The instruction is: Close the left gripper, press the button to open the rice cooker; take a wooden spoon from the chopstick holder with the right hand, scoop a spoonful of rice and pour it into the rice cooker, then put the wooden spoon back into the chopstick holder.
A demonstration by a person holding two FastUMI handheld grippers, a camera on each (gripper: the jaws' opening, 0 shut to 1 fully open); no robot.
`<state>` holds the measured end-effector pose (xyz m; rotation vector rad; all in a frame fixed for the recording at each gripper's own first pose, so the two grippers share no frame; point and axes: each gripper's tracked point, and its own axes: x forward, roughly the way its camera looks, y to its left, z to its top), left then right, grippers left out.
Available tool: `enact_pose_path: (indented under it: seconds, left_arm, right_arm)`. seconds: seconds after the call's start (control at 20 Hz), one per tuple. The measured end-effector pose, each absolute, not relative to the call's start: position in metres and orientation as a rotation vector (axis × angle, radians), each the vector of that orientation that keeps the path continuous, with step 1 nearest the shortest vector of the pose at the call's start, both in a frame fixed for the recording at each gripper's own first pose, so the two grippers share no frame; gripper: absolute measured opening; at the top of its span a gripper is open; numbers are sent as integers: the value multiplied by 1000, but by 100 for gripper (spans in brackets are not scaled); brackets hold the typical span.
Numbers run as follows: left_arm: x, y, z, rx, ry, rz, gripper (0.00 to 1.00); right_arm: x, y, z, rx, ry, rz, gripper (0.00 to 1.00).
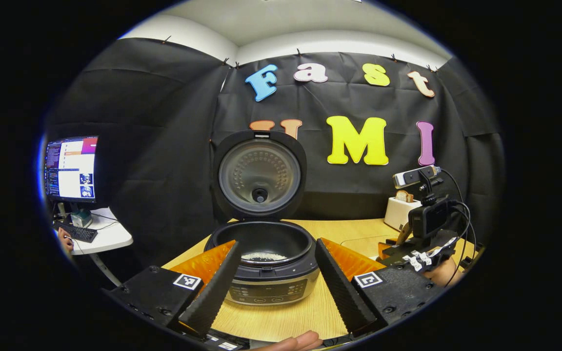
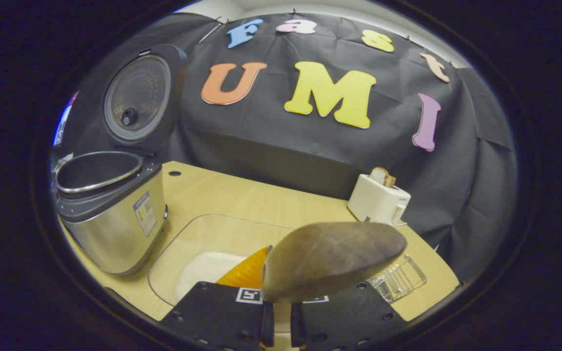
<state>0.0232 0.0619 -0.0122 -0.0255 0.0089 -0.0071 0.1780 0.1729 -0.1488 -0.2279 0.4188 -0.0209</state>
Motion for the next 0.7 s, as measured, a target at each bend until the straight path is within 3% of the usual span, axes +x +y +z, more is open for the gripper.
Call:
enact_pose_path:
  seconds: [0.55, 0.7]
  left_arm:
    - [27, 66, -12, -94, 5, -41, 98]
    - [29, 68, -15, -99, 10, -37, 98]
  right_arm:
    - [174, 161, -153, 241, 473, -139, 12]
    - [176, 163, -149, 317, 459, -122, 12]
